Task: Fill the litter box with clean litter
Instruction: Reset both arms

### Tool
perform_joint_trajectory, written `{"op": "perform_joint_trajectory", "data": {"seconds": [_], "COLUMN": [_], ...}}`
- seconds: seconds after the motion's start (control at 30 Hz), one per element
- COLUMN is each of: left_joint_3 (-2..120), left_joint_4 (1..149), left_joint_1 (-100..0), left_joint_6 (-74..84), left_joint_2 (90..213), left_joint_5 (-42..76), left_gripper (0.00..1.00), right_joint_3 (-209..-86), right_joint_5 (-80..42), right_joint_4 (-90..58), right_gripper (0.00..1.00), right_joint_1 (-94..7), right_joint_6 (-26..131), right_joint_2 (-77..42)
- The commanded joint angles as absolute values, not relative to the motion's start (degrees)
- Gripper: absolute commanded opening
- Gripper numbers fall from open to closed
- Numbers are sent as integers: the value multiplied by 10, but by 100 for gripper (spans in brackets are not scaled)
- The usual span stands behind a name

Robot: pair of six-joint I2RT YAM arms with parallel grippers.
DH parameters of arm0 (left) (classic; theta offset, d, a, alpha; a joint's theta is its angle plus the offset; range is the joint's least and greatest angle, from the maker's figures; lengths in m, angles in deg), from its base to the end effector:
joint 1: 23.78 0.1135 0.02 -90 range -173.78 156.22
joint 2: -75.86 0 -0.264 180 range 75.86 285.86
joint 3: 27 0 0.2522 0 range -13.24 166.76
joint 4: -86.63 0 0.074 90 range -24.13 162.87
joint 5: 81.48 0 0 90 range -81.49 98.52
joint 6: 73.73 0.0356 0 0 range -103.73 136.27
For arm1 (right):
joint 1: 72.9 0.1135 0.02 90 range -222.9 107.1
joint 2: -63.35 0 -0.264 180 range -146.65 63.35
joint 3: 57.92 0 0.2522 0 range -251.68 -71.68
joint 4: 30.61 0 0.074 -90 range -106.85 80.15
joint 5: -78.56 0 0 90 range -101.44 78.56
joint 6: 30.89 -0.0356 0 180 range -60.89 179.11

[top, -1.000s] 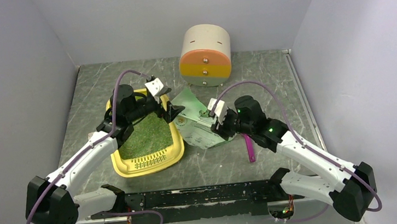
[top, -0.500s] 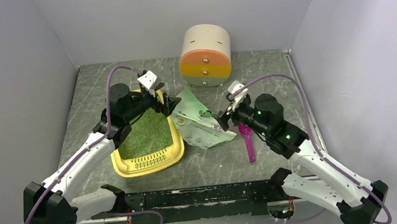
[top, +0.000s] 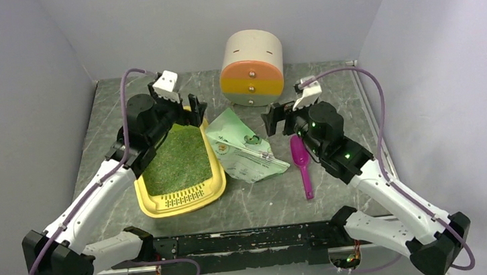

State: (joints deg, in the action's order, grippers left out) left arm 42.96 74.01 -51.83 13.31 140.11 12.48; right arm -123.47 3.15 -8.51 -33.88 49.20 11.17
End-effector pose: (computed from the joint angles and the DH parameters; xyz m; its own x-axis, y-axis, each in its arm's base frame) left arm 0.2327 -0.1268 0.3632 -0.1334 0.0127 -0.9910 0.5234 0.8500 -0.0596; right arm 0.1693 0.1257 0.3639 -0.1877 0.0622 -0.9802 -0.3893 0.9115 0.1324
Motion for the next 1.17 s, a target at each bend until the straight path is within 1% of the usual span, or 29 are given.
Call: {"op": "perform_joint_trajectory", "data": {"seconds": [0.0, 0.17, 0.23, 0.3, 0.37, 0.43, 0.53, 0.6, 0.67, 0.77, 0.8, 0.87, 1.0, 1.03, 1.13], "left_joint_3": [474, 469, 503, 551, 577, 575, 570, 583, 596, 590, 583, 565, 544, 546, 545], "left_joint_4": [673, 663, 624, 558, 510, 496, 489, 456, 428, 423, 427, 441, 444, 438, 446], "left_joint_1": [-514, -514, -513, -512, -508, -503, -498, -497, -497, -497, -497, -497, -497, -497, -497], "left_joint_6": [87, 59, 39, 23, 11, -7, -23, -27, -32, -31, -30, -27, -19, -15, -6], "left_joint_2": [1409, 1416, 1440, 1469, 1480, 1466, 1433, 1425, 1422, 1409, 1402, 1391, 1377, 1375, 1365], "left_joint_5": [28, -27, -53, -69, -89, -107, -125, -135, -150, -146, -142, -130, -113, -111, -101], "left_gripper": [97, 97, 97, 97, 97, 97, 97, 97, 97, 97, 97, 97, 97, 97, 97], "right_joint_3": [-1266, -1280, -1283, -1308, -1364, -1412, -1455, -1477, -1487, -1500, -1515, -1528, -1506, -1516, -1530], "right_joint_5": [31, -103, -177, -220, -225, -206, -162, -141, -129, -207, -209, -192, -169, -170, -120], "right_joint_4": [-59, -50, -57, -33, 32, 83, 116, 129, 121, 106, 116, 127, 112, 130, 157], "right_gripper": [100, 100, 100, 100, 100, 100, 100, 100, 100, 100, 100, 100, 100, 100, 100], "right_joint_1": [-413, -606, -675, -718, -727, -727, -727, -726, -724, -723, -722, -713, -711, -711, -711], "right_joint_6": [429, 370, 354, 346, 367, 392, 410, 415, 416, 464, 453, 436, 435, 440, 433], "right_joint_2": [93, 64, 52, 25, -10, -32, -39, -40, -32, -30, -38, -43, -20, -27, -39]}}
